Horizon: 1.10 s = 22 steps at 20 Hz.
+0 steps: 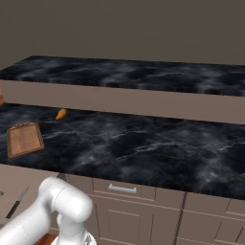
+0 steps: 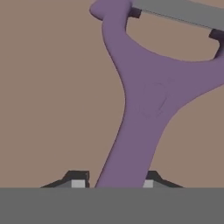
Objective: Open the drawer on the left and place the cutting tools on the cutting board.
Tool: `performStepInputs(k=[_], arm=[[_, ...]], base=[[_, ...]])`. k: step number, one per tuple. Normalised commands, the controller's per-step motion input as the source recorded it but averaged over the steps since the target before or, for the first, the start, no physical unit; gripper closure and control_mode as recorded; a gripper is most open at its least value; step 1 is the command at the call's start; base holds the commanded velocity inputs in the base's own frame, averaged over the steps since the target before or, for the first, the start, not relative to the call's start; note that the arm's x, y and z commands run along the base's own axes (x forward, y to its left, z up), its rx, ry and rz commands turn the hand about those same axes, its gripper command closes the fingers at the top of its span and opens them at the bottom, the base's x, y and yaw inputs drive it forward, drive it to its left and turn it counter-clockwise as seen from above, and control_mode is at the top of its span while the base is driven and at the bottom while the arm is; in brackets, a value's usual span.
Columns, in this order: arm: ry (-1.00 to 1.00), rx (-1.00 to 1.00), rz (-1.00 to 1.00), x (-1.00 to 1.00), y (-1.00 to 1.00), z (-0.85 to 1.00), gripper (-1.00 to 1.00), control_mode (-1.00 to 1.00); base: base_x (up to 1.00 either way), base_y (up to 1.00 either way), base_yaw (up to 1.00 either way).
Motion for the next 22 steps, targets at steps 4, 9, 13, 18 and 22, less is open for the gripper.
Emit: performStepInputs(k=[4,9,13,18,22], arm=[[-0.07,0.01,-0.05,0.07,0.00,1.00,1.00,-1.00],[-0.01,0.03,-0.02,-0.06,0.00,1.00,1.00,-1.00],[0.10,0.05,0.00,-0.04,-0.06,1.00,1.00,-1.00],[0.15,0.02,0.00,0.01,-0.22,1.00,1.00,-1.00],[0.13,0.00,0.00,0.33,-0.28,1.00,1.00,-1.00]], base=[[0.00,0.00,0.00],[0.00,0.00,0.00],[0.00,0.00,0.00],[0.00,0.00,0.00],[0.00,0.00,0.00]])
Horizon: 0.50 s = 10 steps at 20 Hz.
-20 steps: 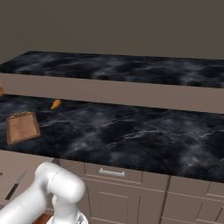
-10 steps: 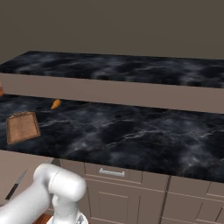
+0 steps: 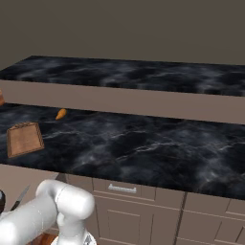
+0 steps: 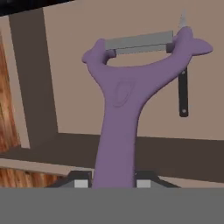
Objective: Open the drawer on the left and place the cutting tools on the cutting board.
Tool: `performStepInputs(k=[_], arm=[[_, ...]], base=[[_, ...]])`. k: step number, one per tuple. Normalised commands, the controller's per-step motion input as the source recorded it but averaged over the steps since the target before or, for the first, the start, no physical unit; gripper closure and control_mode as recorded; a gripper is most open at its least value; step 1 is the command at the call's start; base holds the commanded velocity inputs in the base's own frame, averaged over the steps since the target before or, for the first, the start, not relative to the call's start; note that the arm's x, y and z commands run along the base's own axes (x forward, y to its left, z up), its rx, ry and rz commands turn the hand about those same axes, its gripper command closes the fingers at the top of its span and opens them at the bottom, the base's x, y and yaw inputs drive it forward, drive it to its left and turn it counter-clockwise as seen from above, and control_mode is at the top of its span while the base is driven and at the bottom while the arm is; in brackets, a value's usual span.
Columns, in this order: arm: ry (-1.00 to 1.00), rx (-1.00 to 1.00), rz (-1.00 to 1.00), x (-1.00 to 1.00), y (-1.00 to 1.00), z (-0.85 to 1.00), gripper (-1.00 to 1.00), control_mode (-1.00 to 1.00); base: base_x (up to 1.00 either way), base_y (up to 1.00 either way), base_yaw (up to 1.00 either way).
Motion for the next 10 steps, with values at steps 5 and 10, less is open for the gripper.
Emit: performStepInputs(k=[5,10], arm=[[0.02,-0.01,-0.05,0.62,-0.17,1.00,1.00,-1.00],[0.00,-0.05,-0.11,0.97,0.00,0.85,1.00,-1.00]], base=[[0.00,0.00,0.00],[0.00,0.00,0.00]])
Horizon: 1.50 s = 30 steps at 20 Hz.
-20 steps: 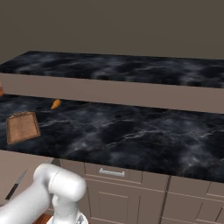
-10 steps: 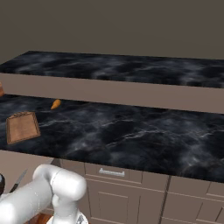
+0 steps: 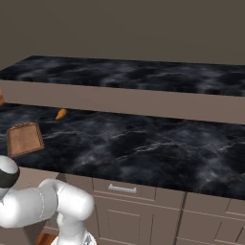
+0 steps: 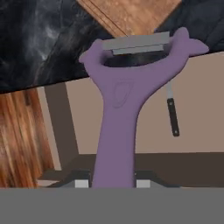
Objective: Open the drawer on the left and place the cutting tools on the cutting board.
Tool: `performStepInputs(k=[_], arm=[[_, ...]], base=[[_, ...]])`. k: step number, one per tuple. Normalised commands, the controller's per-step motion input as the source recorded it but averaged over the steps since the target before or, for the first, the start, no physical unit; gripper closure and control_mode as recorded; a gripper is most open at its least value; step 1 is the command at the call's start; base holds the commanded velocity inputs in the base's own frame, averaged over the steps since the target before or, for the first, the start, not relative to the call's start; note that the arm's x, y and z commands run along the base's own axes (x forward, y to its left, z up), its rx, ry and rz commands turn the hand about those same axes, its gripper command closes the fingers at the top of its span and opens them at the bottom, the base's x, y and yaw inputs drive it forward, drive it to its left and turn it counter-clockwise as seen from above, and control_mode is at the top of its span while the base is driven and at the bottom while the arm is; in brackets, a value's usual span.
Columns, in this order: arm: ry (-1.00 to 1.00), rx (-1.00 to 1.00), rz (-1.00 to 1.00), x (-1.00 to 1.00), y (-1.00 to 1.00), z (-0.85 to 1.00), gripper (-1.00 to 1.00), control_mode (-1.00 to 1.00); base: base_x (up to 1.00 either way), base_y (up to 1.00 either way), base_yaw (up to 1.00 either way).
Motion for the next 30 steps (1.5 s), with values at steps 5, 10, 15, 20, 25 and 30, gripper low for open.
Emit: performStepInputs(k=[5,10,15,20,25,30], arm=[[0.00,-0.16,-0.12,0.95,0.00,0.46,1.00,-1.00],[-0.03,-0.26,-0.11,0.71,0.00,0.03,1.00,-1.00],[-0.06,-0.20,-0.07,0.57,0.00,-0.14,1.00,-1.00],[-0.01,-0.12,-0.03,0.47,0.00,-0.28,1.00,-1.00],[0.00,-0.06,-0.01,0.36,0.04,-0.37,1.00,-1.00],[0.00,0.00,0.00,0.30,0.09,-0.36,1.00,-1.00]], base=[[0.00,0.00,0.00],[0.00,0.00,0.00],[0.00,0.00,0.00],[0.00,0.00,0.00],[0.00,0.00,0.00],[0.00,0.00,0.00]])
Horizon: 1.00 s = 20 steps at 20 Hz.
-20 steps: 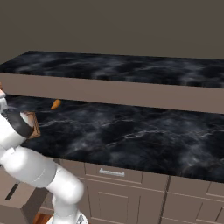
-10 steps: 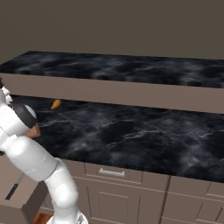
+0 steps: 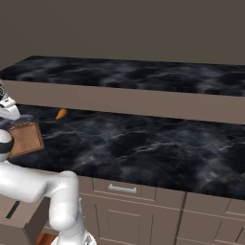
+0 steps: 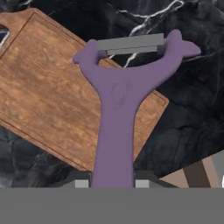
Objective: Open the drawer on the left and place the cutting tools on the cutting board.
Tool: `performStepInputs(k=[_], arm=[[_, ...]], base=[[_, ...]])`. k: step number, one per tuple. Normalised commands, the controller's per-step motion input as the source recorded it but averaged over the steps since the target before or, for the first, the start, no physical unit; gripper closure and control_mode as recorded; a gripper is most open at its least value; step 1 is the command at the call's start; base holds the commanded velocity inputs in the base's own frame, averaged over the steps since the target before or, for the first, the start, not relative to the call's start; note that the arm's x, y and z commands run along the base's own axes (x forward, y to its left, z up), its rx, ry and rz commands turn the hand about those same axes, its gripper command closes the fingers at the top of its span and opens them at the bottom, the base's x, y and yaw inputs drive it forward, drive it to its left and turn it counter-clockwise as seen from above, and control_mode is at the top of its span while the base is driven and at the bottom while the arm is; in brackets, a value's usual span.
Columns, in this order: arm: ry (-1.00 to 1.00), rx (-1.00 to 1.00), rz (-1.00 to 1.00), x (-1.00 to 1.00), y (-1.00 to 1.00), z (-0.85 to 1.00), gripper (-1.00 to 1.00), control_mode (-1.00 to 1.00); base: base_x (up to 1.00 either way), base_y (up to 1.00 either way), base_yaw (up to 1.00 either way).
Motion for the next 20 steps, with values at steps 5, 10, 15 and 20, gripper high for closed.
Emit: performStepInputs(k=[5,10,15,20], arm=[[0.00,0.00,0.00,0.24,0.12,-0.42,1.00,-1.00],[-0.04,0.00,0.00,0.02,0.06,-0.47,1.00,-1.00],[-0.17,0.00,0.05,0.00,0.00,-0.35,1.00,-1.00],[-0.25,0.00,0.07,0.00,0.00,-0.35,1.00,-1.00]], base=[[0.00,0.00,0.00],[0.00,0.00,0.00],[0.00,0.00,0.00],[0.00,0.00,0.00]])
